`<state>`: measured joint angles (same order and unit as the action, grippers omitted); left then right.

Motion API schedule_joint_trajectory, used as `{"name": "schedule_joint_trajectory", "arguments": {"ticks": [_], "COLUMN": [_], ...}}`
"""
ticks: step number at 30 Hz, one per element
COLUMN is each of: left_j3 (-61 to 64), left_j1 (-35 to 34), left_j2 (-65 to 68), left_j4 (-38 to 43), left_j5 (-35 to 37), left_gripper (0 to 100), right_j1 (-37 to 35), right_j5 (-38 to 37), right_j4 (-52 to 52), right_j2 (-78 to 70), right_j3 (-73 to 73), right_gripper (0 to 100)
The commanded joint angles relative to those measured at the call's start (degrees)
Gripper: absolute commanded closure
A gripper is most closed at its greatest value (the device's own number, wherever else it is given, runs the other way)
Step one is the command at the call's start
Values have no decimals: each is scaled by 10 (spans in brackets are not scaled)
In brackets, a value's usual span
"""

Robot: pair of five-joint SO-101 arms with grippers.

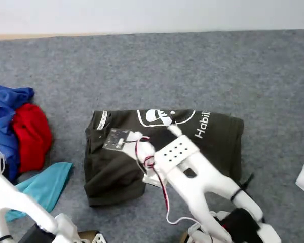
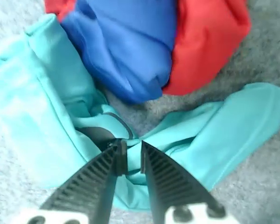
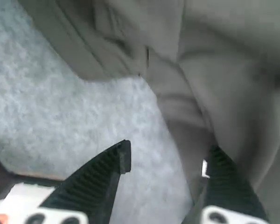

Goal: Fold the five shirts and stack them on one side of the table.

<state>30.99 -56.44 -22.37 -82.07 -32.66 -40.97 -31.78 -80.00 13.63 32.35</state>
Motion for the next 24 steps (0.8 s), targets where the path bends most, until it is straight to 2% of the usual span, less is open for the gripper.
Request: {"name": "schedule_joint_trajectory", "arguments": {"ticks": [1, 5, 12, 24], "left_j3": [22, 45, 49, 49], "left_j1": [-12, -18, -19, -18], "left_j2": [-13, -13, -13, -13], "left_j4": [33, 49, 48, 48], "left_j5": [3, 3, 3, 34], "left_gripper": [944, 944, 945, 944], "right_j1": [-18, -44, -85, -92], "right_j5": [-4, -4, -3, -3], "right_j4": [41, 76, 74, 78], "right_j2": [-43, -93, -156, -273], "right_j3": [-2, -18, -118, -212], "right_gripper": [710, 710, 710, 730]}}
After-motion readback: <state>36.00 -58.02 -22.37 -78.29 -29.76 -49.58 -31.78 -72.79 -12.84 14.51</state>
